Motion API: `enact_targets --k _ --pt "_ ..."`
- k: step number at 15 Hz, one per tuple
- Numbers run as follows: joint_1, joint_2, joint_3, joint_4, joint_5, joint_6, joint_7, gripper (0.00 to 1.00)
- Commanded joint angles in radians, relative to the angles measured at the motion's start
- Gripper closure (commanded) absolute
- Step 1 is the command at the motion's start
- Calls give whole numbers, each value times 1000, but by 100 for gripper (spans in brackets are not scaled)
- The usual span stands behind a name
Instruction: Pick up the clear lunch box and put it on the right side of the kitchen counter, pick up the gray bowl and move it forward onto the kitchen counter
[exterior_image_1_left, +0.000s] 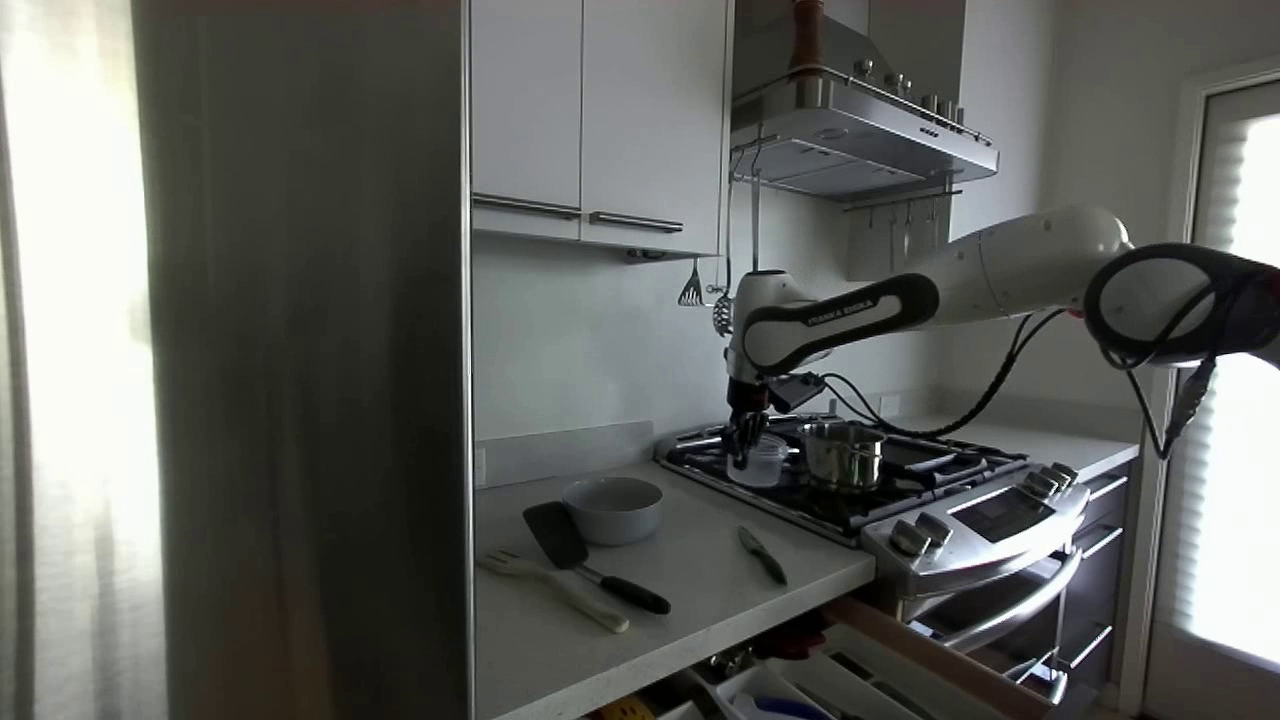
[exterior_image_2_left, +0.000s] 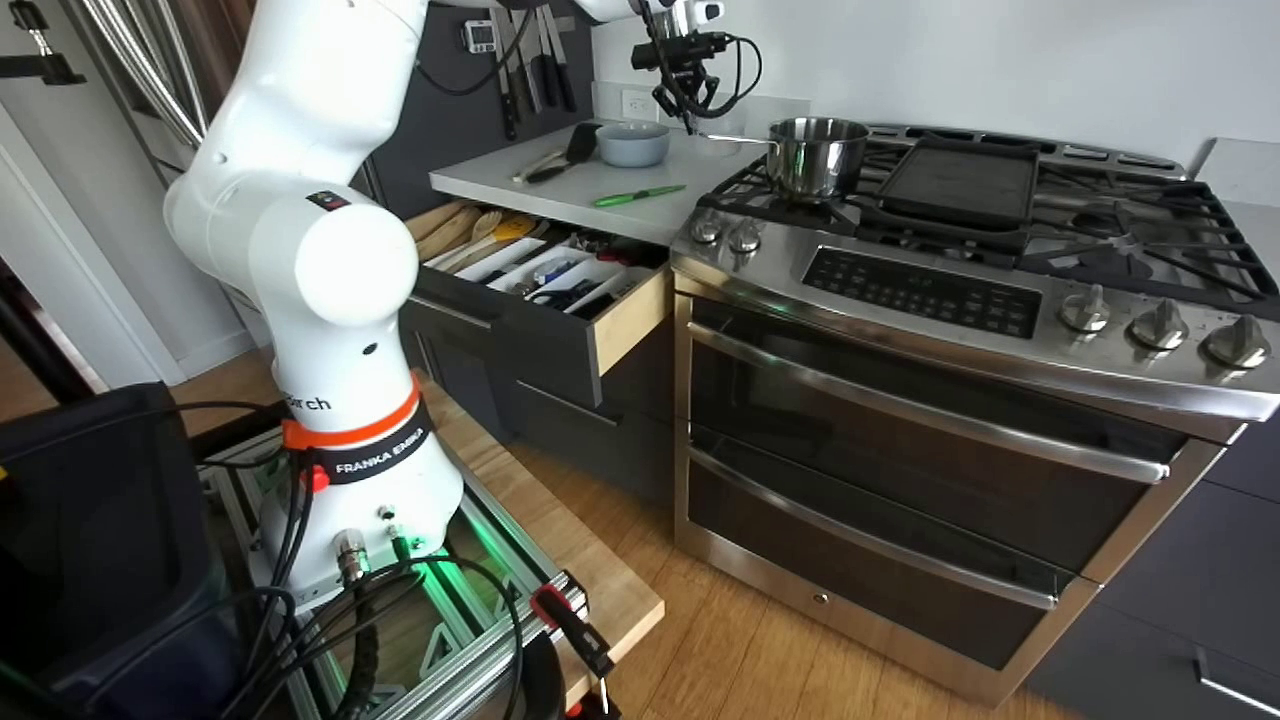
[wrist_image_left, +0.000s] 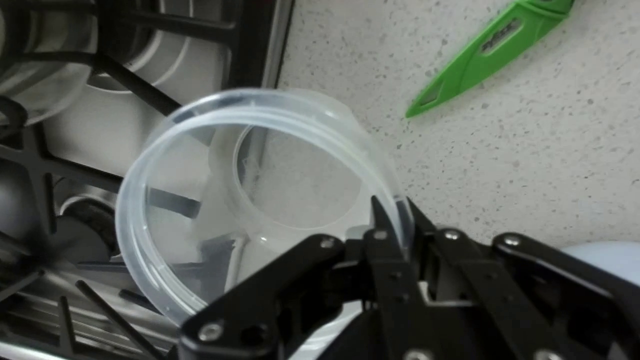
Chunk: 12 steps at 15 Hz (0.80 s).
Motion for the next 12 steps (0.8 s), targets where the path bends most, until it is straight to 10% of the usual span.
enact_targets --k 1,9,10,12 --pt "56 164 -23 238 -6 -100 0 98" --pt "105 390 -37 576 -13 -349 -26 98" --pt "105 403 -36 599 -8 -371 -27 67" --pt "114 415 -60 626 7 -390 -39 61"
